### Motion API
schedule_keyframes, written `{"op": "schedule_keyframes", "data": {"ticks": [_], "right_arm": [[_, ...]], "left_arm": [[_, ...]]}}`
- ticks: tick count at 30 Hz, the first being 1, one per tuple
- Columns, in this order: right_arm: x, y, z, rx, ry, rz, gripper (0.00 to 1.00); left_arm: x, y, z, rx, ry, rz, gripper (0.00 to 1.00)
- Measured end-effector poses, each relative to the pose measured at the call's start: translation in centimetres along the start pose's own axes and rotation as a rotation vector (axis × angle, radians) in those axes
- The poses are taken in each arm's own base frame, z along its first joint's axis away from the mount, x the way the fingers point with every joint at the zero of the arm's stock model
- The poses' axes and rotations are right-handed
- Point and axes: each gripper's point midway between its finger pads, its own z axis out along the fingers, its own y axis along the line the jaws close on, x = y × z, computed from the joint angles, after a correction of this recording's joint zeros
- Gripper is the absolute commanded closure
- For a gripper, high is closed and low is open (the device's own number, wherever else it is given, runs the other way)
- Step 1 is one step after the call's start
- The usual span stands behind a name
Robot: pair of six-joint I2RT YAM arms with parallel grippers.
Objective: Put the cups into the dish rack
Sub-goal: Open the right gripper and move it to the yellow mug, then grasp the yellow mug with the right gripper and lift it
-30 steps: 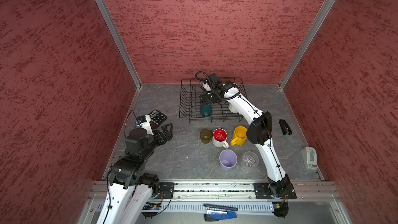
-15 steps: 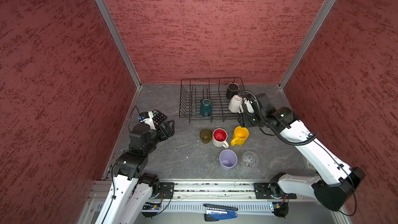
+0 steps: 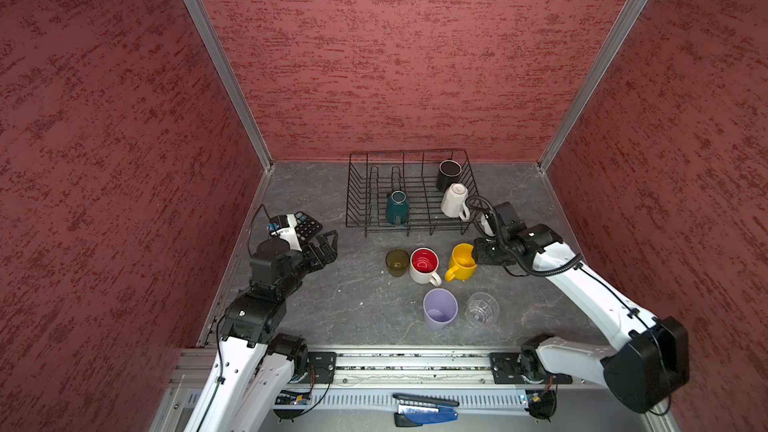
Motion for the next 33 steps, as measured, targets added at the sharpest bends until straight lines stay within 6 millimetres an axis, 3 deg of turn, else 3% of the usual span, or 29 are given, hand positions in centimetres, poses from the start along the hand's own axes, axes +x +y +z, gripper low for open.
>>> {"op": "schedule_keyframes", "data": {"ticks": [4,8,20,27,30,33], "right_arm": [[0.2,-0.9,2.6,0.017,0.032,0.018,0.57],[-0.3,-0.7,3.9,0.004,0.028,0.019,0.65],[-0.9,-0.9,4.9,0.018,0.021,-0.005,0.97],[-0.5,-1.8,3.6,0.035,0.024,0.014,1.0],[-0.5,-2.2,1.3,0.035,0.008,0.026,1.0],[-1.5,-1.8,-2.2,0.012,-0.049,0.031,1.0]], "left_arm": [[-0.3,-0.2,-0.7,0.014,-0.026,0.003,0.0],[-0.4,-0.2,-1.0,0.012,-0.032,0.003,0.0],[0.2,0.3,-0.6,-0.003,-0.013,0.005,0.0],[0.0,0.2,-0.5,0.003,-0.021,0.025,0.0],[-0.2,-0.1,-0.4,0.02,-0.034,0.036,0.0],[-0.2,-0.4,-0.2,0.049,-0.053,0.047,0.0]]}}
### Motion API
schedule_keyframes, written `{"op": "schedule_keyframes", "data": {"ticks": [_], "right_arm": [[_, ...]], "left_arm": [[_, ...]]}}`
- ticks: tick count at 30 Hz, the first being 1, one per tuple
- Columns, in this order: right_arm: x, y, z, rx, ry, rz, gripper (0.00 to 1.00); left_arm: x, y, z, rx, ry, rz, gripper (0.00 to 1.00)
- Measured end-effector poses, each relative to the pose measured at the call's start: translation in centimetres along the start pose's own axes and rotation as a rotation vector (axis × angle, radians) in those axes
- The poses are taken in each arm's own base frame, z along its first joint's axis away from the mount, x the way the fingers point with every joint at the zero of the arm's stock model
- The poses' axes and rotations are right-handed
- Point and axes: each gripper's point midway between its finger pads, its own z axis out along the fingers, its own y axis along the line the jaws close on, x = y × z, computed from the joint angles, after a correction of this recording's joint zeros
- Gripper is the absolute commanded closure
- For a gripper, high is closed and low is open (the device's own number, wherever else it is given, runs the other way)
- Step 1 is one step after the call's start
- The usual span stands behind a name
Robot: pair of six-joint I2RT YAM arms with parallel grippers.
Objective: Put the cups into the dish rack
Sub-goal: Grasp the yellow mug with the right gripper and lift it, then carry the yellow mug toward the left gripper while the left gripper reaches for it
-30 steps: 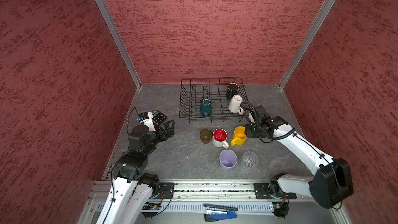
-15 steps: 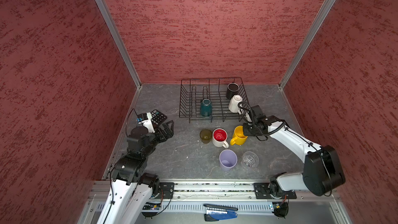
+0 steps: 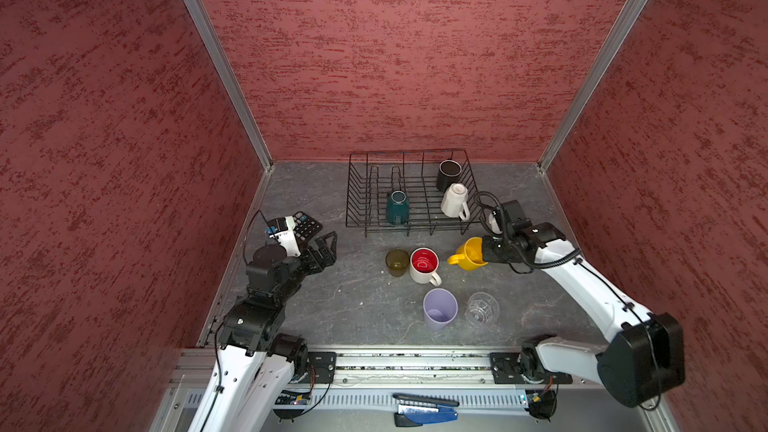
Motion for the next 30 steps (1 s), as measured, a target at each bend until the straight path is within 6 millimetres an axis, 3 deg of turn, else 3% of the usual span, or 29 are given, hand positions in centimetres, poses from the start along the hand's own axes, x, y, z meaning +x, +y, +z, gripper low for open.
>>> {"op": "schedule_keyframes", "data": {"ticks": [5,9,12,20,25,30], "right_arm": [[-2.8,1.7,-7.2,-0.092,-0.147,0.003,1.0],[-4.5,4.1,-10.8,-0.226,-0.218,0.008,1.0],[-5.4,6.6,-11.1,-0.355,-0.209,0.014,1.0],[-7.6,12.4,-8.7,-0.636,-0.1,0.021,1.0],[-8.2,14.9,-9.3,-0.766,-0.077,-0.01,1.0],[-8.0,17.3,-10.7,-0.859,-0.063,-0.071,1.0]], "left_arm": [[0.0,-0.8,0.3,0.077,-0.05,0.048,0.0],[-0.1,-1.9,0.7,0.178,-0.122,0.11,0.0],[0.7,-3.2,1.3,0.291,-0.179,0.192,0.01],[3.4,-8.2,1.1,0.567,-0.308,0.508,0.02],[4.5,-10.5,2.0,0.648,-0.352,0.683,0.01],[5.7,-11.2,3.5,0.686,-0.338,0.767,0.01]]}}
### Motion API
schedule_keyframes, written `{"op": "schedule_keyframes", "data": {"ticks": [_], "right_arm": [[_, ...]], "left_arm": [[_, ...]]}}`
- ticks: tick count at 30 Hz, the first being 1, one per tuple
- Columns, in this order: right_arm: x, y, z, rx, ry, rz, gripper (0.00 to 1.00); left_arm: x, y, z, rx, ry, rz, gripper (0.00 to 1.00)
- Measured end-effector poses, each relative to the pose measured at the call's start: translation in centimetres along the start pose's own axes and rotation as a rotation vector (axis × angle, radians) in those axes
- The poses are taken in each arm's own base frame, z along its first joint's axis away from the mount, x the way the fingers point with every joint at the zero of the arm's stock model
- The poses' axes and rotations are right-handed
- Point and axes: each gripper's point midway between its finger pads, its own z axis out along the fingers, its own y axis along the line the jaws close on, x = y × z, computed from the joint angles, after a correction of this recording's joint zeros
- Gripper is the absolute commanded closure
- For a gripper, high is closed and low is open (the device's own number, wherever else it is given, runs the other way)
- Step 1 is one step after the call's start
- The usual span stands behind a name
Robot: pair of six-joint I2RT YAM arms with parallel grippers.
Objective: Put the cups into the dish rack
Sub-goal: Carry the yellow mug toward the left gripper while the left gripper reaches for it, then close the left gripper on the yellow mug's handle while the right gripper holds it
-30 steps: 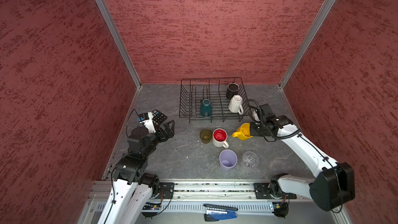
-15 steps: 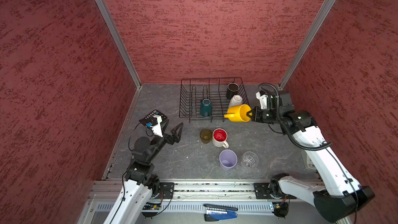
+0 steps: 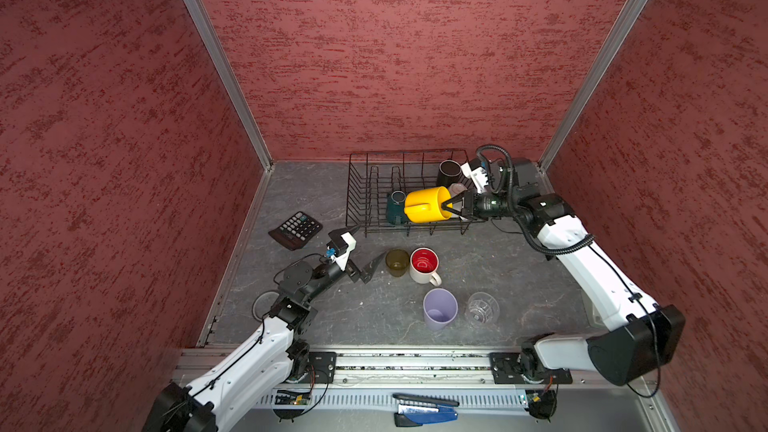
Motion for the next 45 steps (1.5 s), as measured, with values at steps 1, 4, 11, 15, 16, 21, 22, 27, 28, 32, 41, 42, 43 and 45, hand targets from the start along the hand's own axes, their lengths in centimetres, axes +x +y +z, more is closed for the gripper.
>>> {"op": "schedule_keyframes", "data": {"ticks": [1,4,11,15,16,21,22,27,28,32,41,42,43,45], "right_arm": [[0.1,0.5,0.2,-0.018,0.008,-0.008,1.0],[0.8,1.4,0.7,-0.05,0.037,-0.02,1.0],[2.1,3.1,1.7,-0.111,0.087,-0.038,1.0],[3.0,3.7,2.5,-0.14,0.113,-0.039,1.0],[3.2,3.8,2.8,-0.146,0.122,-0.038,1.0],[4.4,3.8,4.4,-0.162,0.167,-0.024,1.0],[4.7,3.7,4.7,-0.163,0.175,-0.019,1.0],[5.5,4.2,5.4,-0.186,0.206,-0.014,1.0],[5.7,4.3,5.6,-0.191,0.21,-0.013,1.0],[6.0,4.6,6.0,-0.212,0.221,-0.011,1.0],[6.6,4.8,7.1,-0.243,0.236,0.004,1.0],[6.6,4.8,7.2,-0.247,0.237,0.005,1.0],[6.7,4.8,7.3,-0.251,0.238,0.007,1.0],[6.8,4.8,7.4,-0.258,0.241,0.012,1.0]], "left_arm": [[0.0,-0.1,0.2,0.008,-0.003,0.009,0.0],[-0.7,-0.1,0.8,0.029,-0.027,0.038,0.0],[-3.1,-0.3,1.6,0.073,-0.101,0.077,0.0],[-3.1,-0.7,1.8,0.108,-0.105,0.08,0.0],[-3.0,-0.8,1.9,0.114,-0.104,0.079,0.0],[-2.8,-1.1,2.0,0.141,-0.107,0.072,0.0],[-2.8,-1.1,2.0,0.143,-0.109,0.072,0.0],[-3.0,-1.1,2.1,0.155,-0.119,0.067,0.0],[-3.0,-1.1,2.1,0.157,-0.12,0.066,0.0],[-2.9,-1.0,2.4,0.167,-0.117,0.059,0.0],[-2.7,-1.0,2.6,0.196,-0.123,0.033,0.0],[-2.6,-1.0,2.6,0.2,-0.124,0.03,0.0],[-2.6,-1.0,2.6,0.203,-0.123,0.027,0.0],[-2.6,-1.1,2.6,0.214,-0.126,0.02,0.03]]}}
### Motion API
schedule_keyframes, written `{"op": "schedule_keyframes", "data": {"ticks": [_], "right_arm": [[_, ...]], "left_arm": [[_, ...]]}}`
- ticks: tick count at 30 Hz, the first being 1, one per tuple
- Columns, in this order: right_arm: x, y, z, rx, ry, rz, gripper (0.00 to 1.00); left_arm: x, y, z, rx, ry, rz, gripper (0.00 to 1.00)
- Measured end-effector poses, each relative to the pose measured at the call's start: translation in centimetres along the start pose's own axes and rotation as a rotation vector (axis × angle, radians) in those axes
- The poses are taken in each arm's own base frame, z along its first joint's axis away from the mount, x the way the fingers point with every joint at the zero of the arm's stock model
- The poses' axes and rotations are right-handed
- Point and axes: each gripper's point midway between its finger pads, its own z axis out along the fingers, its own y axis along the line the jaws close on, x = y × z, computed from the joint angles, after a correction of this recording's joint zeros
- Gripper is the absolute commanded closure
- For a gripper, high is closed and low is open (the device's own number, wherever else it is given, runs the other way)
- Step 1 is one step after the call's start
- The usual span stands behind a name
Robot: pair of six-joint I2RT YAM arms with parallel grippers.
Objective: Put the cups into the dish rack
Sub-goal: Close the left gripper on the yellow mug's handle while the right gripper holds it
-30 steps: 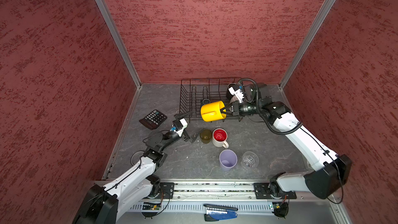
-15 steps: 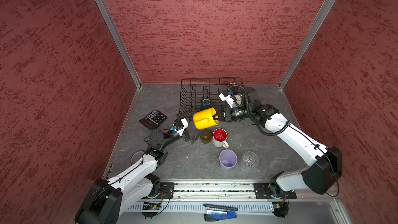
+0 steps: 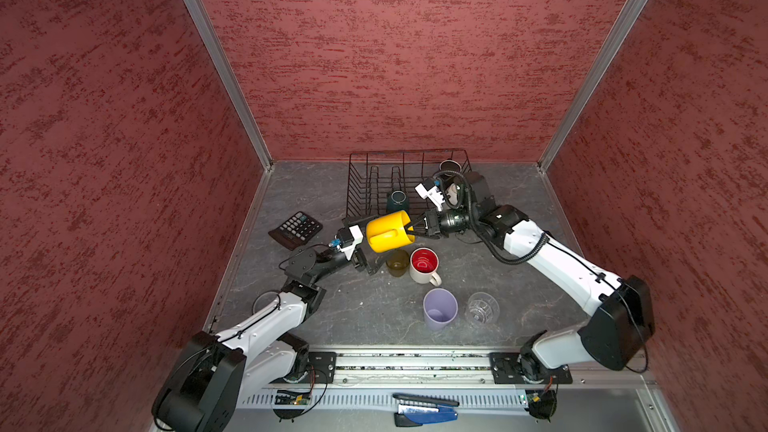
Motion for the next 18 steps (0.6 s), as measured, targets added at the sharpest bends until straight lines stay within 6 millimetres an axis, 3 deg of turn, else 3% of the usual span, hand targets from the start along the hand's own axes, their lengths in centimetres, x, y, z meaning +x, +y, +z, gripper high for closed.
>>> {"op": "schedule_keyframes", "data": {"ticks": [14,18], "right_arm": [[0.9,-0.4,1.9,-0.05,0.057,0.054,1.0],[1.0,-0.4,2.0,-0.055,0.062,0.065,1.0]], "left_arm": [[-0.3,-0.7,0.0,0.067,-0.023,-0.023,0.07],[-0.6,-1.0,0.0,0.087,-0.029,-0.021,0.17]]}}
